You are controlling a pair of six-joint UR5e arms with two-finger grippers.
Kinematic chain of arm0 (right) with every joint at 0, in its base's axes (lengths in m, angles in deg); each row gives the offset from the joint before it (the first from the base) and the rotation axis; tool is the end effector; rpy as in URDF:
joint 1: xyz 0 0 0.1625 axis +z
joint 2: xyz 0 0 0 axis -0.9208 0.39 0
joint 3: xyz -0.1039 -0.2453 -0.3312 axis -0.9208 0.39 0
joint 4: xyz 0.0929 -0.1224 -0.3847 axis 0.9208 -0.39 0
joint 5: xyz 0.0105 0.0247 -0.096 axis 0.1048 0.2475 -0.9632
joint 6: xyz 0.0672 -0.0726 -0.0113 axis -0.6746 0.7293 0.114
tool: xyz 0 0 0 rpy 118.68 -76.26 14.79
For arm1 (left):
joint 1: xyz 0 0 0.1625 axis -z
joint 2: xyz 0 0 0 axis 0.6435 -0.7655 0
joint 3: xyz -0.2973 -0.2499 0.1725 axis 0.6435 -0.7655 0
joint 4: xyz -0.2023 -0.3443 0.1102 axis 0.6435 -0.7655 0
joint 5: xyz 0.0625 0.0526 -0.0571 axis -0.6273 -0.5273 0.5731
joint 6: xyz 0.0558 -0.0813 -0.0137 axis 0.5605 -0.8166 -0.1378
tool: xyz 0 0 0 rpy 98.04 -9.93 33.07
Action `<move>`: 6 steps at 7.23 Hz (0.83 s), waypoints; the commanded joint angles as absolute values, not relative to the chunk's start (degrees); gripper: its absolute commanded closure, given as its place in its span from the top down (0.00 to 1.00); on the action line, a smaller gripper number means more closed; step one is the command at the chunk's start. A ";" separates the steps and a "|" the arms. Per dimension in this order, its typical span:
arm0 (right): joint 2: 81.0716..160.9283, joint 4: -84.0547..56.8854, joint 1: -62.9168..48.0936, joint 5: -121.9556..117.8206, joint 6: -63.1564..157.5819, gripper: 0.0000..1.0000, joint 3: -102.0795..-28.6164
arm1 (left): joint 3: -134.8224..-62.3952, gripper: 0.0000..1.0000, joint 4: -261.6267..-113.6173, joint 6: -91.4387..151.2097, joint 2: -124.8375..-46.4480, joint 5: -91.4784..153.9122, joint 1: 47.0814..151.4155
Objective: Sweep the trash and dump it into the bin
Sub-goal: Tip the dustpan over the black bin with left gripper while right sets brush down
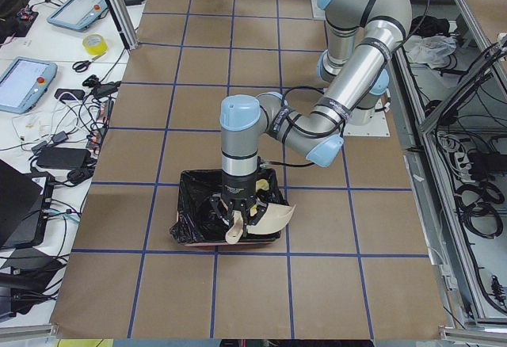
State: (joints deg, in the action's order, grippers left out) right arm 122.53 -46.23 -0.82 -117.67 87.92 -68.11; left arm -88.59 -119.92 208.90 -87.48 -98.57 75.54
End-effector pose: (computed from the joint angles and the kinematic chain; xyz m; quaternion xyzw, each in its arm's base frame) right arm -0.1176 -0.5864 0.2958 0.0047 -0.9988 -0.0485 0.0030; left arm 0.4873 -0.4729 0.4397 0.7590 0.5823 0.2271 0.1825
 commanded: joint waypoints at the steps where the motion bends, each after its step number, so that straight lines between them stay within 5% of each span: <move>1: 129.91 -40.23 -0.69 -117.82 87.88 1.00 -66.23 | -89.29 0.00 -118.63 208.62 -86.36 -100.95 77.74; 6: 137.59 -27.37 0.79 -118.18 80.92 1.00 -56.57 | -102.26 0.00 -101.54 208.97 -79.95 -106.16 82.50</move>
State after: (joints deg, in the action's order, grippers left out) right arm 137.52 -29.14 -0.27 -118.80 85.86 -58.94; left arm -98.30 -107.22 208.88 -81.41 -106.03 82.32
